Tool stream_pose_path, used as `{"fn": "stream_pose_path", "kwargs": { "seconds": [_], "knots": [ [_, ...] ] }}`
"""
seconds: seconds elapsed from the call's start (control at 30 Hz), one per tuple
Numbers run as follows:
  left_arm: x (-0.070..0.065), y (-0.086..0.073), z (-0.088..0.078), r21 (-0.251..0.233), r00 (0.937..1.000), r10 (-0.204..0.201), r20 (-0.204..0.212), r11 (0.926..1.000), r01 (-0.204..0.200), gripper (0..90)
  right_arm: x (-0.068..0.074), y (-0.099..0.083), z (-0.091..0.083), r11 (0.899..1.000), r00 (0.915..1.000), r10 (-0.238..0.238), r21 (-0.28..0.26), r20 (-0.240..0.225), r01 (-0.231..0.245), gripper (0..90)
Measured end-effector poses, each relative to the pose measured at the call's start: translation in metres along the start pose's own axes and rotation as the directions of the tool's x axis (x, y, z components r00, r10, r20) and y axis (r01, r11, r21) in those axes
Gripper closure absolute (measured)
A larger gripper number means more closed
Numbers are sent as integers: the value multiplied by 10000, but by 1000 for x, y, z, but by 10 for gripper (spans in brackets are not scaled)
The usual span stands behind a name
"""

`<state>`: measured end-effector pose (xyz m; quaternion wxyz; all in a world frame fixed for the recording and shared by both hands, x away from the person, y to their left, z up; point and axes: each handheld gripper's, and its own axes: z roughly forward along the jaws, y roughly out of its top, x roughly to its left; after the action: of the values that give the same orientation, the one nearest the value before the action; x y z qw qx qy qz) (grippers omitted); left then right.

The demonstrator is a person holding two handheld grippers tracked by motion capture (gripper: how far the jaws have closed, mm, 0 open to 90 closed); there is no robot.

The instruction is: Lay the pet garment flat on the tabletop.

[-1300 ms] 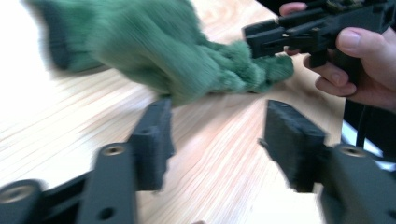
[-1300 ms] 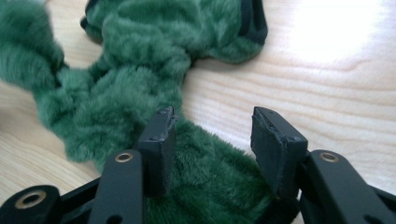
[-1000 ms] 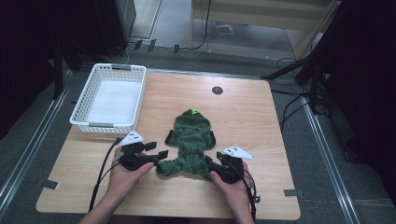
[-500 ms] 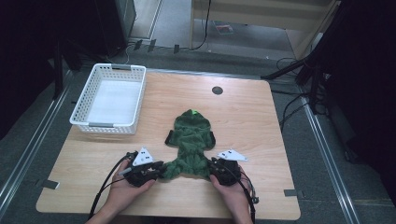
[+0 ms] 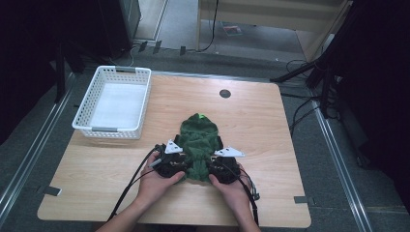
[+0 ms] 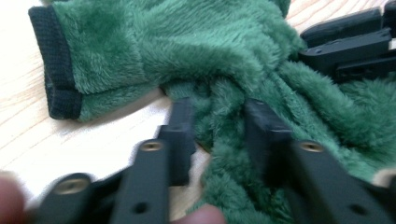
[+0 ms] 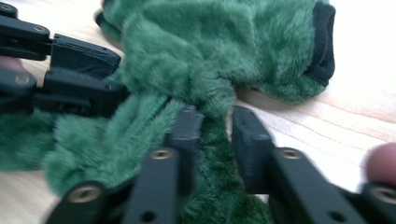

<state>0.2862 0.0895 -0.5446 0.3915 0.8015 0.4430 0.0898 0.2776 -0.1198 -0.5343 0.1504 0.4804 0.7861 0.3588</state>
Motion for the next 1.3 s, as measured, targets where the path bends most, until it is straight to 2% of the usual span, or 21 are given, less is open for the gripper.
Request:
{"fn": "stream_pose_path", "kwargs": {
  "seconds": [0.07,0.13,0.2,0.27,0.33,0.4,0.47,0.5,0.6,0.73,0.83,0.93,0.97,1.07,1.17,1.23,1.3],
  "knots": [
    [3,0,-3,-58,9998,-100,160,9999,101,802,-1,-2,0,9999,9996,-44,-150,287,48,843],
    [6,-1,-6,-232,9999,-123,-74,9997,122,855,-3,-2,-2,9995,9984,5,-313,567,13,872],
    [12,-2,-10,-430,9992,-378,-108,9984,373,862,-7,-3,-5,9991,9964,8,-424,844,28,883],
    [18,-3,-11,-498,9981,-607,31,9969,608,857,-10,-5,-6,9991,9959,111,-428,898,-73,884],
    [22,-3,-11,-588,9954,-824,485,9946,852,770,-11,-6,-5,9993,9974,105,-356,712,-80,854],
    [24,-2,-15,-777,9931,-892,767,9924,952,602,-11,-5,-7,9989,9994,87,-460,350,-71,752],
    [25,-1,-24,-1094,9896,-941,1092,9883,1060,517,-12,-4,-14,9967,9999,155,-798,26,-152,686],
    [26,-2,-30,-1195,9884,-928,1202,9870,1072,504,-13,-4,-19,9951,9996,208,-964,-197,-226,665],
    [29,-10,-45,-1373,9863,-928,1364,9842,1116,494,-17,-6,-35,9919,9991,262,-1236,-345,-302,647],
    [30,-30,-59,-1173,9899,-640,1265,9899,790,501,-20,-21,-50,9922,9987,261,-1205,-426,-311,634],
    [32,-49,-61,-943,9928,-542,1066,9935,644,527,-22,-34,-60,9937,9988,314,-1067,-366,-352,633],
    [34,-63,-61,-827,9903,-772,1153,9928,870,536,-24,-47,-65,9951,9986,390,-900,-357,-421,634],
    [34,-65,-62,-927,9903,-814,1122,9914,920,540,-24,-51,-65,9960,9986,384,-788,-360,-411,634],
    [32,-66,-65,-1236,9917,-586,1149,9897,728,561,-22,-60,-63,9983,9983,380,-425,-453,-399,637],
    [29,-68,-64,-1153,9916,-385,1239,9919,529,596,-18,-63,-64,9992,9979,235,-308,-596,-253,632],
    [29,-68,-64,-1192,9916,-262,1267,9920,414,608,-18,-61,-66,9989,9979,138,-446,-639,-166,609],
    [31,-68,-65,-1183,9903,-364,1344,9916,525,608,-20,-52,-69,9964,9976,258,-785,-649,-309,592]
  ]
}}
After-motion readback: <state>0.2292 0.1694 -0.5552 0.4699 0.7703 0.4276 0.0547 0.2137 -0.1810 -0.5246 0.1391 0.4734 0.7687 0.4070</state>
